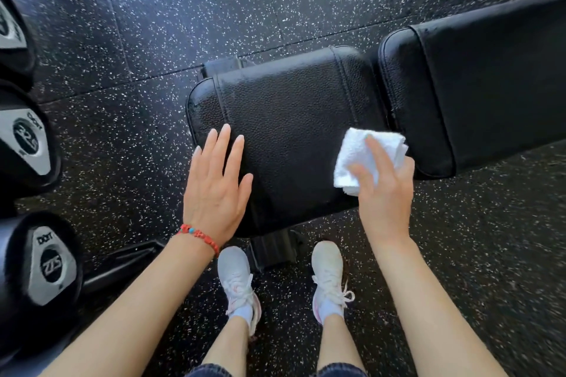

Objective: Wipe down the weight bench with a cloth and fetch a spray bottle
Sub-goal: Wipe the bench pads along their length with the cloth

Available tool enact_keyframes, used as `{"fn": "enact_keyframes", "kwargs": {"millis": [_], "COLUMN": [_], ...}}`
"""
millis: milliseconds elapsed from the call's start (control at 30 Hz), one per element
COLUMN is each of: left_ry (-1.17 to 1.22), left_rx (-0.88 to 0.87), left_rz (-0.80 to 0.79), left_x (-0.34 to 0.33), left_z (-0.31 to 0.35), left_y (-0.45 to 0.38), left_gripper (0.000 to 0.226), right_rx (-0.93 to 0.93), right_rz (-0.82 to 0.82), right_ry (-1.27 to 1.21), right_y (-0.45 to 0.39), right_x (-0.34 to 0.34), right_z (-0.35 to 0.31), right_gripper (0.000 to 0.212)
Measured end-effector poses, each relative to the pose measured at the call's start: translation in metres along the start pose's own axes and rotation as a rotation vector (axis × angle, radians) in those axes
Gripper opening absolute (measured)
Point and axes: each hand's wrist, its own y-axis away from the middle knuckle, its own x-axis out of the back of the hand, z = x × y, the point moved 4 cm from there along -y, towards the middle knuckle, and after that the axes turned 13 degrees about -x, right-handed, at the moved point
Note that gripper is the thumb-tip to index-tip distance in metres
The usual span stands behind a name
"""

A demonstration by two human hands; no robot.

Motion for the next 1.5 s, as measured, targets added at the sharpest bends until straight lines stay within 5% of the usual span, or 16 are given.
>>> {"fn": "enact_keyframes", "kwargs": {"millis": [300,567,867,1167,1500], "left_ry": [0.026,-0.083,-0.108,-0.118,-0.126], "left_rx": [0.034,0.103,0.142,0.118,0.162], "left_rz": [0.034,0.027,0.069,0.093,0.043], "left_x": [-0.003,-0.03,-0.029,-0.046,-0.038], "left_z": [0.035,0.052,0.06,0.082,0.091], "left_y": [-0.038,-0.064,-0.069,-0.078,-0.079], "left_gripper": [0.054,0.055,0.054,0.054,0.053], "right_rx": [-0.083,-0.029,0.095,0.192,0.275], "right_rz": [-0.029,-0.109,-0.218,-0.27,-0.317], "right_ry": [-0.095,-0.097,-0.053,-0.061,-0.02], "right_y": [-0.008,-0.121,-0.071,-0.148,-0.071], "right_x": [0.007,-0.012,0.014,-0.021,0.02], "right_z": [0.01,-0.034,0.012,-0.058,0.017], "right_gripper": [0.047,0.047,0.049,0.048,0.047]}}
